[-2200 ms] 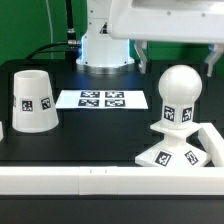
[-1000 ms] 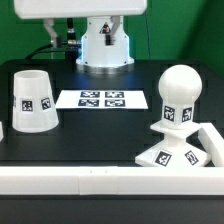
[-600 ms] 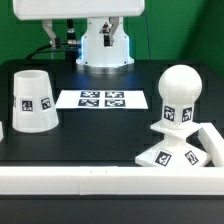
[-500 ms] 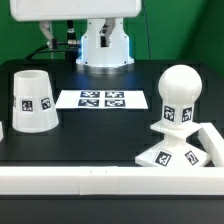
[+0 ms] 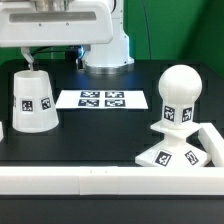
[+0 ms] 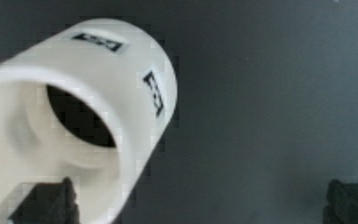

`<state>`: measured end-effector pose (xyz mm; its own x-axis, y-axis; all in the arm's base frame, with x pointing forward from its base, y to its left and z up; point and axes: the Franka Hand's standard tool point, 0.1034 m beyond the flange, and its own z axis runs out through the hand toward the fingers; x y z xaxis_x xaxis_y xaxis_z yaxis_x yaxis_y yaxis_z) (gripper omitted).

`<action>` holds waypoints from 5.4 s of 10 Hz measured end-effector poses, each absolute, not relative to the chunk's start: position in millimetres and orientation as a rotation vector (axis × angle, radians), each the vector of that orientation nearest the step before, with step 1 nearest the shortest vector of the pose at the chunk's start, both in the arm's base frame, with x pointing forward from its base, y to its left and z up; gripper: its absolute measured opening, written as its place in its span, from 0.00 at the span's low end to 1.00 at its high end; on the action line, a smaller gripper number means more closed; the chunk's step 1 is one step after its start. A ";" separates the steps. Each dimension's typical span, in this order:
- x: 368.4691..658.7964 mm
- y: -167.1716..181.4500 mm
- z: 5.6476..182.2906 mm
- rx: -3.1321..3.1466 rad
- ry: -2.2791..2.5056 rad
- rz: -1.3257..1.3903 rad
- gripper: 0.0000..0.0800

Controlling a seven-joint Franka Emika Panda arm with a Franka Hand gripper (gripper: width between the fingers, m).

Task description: Assemble lamp

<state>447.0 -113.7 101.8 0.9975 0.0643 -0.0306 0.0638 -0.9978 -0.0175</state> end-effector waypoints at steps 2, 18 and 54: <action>446.9 -114.4 99.7 -3.123 -0.100 0.055 0.87; 449.9 -77.3 110.7 -3.095 -0.076 0.110 0.06; 607.7 99.9 164.1 -2.971 0.130 0.069 0.20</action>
Offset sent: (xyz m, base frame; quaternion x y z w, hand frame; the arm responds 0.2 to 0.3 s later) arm 0.0018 0.0009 -0.0194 0.0044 0.0218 0.0031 0.9997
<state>607.7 99.9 164.1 0.9951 -0.0826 -0.0536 -0.0904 -0.9823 -0.1643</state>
